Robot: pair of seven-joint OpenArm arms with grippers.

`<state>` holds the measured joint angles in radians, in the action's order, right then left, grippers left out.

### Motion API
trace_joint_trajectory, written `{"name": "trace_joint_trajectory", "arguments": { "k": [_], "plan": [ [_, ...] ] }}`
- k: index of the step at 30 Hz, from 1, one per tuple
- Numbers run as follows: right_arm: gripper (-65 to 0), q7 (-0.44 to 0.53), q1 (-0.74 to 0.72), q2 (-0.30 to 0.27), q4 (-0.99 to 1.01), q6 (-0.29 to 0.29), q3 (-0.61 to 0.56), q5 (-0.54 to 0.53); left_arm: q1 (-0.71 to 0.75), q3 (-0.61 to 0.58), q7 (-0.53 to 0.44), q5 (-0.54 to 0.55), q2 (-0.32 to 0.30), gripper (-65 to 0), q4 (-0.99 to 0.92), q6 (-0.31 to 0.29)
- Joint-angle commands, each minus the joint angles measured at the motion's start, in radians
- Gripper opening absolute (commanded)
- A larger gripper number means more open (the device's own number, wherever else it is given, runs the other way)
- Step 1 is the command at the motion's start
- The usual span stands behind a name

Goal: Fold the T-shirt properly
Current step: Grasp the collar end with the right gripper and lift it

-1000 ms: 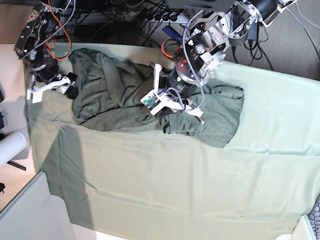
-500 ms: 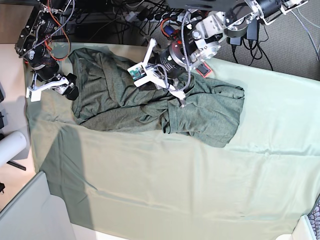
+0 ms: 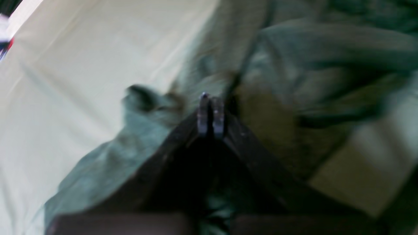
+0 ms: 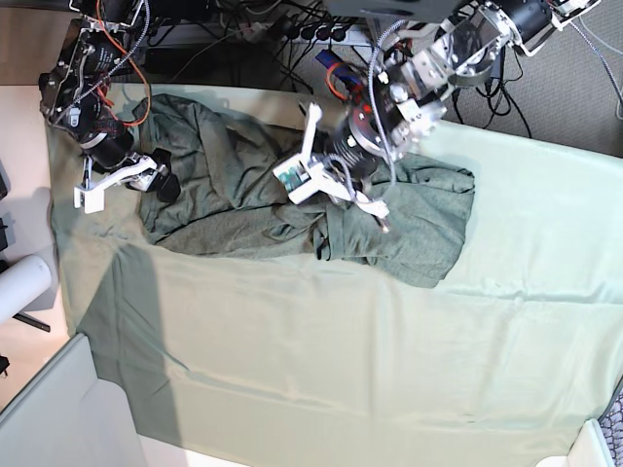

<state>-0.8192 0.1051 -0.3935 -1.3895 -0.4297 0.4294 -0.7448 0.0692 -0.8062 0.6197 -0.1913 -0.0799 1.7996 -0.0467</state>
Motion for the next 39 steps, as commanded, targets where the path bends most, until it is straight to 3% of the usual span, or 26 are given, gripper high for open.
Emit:
{"name": "trace_joint_trajectory", "arguments": {
  "k": [1, 4, 7, 15, 18, 22, 23, 28, 32, 39],
  "plan": [
    [-21.6, -0.049, 0.003, -0.007, -0.003, -0.024, -0.009, 0.000, -0.008, 0.018, -0.024, 0.005, 0.010, -65.0, 0.016, -0.003],
    [-21.6, -0.056, 0.003, 0.000, -0.017, -0.024, -0.008, 0.000, -0.008, 0.068, -0.023, 0.034, 0.010, -65.0, 0.016, -0.008],
    [-21.6, -0.086, 0.003, 0.023, -0.052, -0.024, -0.009, 0.000, -0.008, 0.100, -0.017, 0.064, 0.010, -65.0, 0.016, -0.053],
    [-22.3, -0.080, 0.003, 0.061, -0.091, -0.024, -0.010, 0.008, -0.008, 0.108, -0.013, 0.079, 0.010, -65.0, 0.016, -0.056],
    [-33.5, -0.070, 0.003, 0.061, -0.091, -0.023, -0.010, 0.027, -0.008, 0.108, -0.013, 0.079, 0.010, -65.0, 0.016, -0.056],
    [-62.7, -0.033, 0.003, 0.061, -0.091, -0.023, -0.010, 0.060, -0.008, 0.108, -0.013, 0.079, 0.010, -65.0, 0.016, -0.056],
    [-65.0, -0.020, 0.003, 0.061, -0.091, -0.024, -0.010, 0.076, -0.008, 0.108, -0.013, 0.079, 0.010, -65.0, 0.016, -0.056],
    [-65.0, 0.028, 0.003, 0.058, -0.091, -0.023, -0.010, 0.135, -0.008, 0.109, -0.002, 0.079, 0.010, -65.0, 0.016, -0.056],
    [-65.0, 0.038, 0.000, 0.047, -0.097, -0.023, 0.003, 0.119, -0.008, 0.171, 0.009, 0.075, 0.006, -65.0, 0.017, -0.056],
    [-65.0, 0.034, 0.000, 0.064, -0.259, -0.023, 0.011, 0.089, -0.008, 0.264, 0.004, 0.081, -0.093, -65.0, 0.039, -0.055]
  ]
}}
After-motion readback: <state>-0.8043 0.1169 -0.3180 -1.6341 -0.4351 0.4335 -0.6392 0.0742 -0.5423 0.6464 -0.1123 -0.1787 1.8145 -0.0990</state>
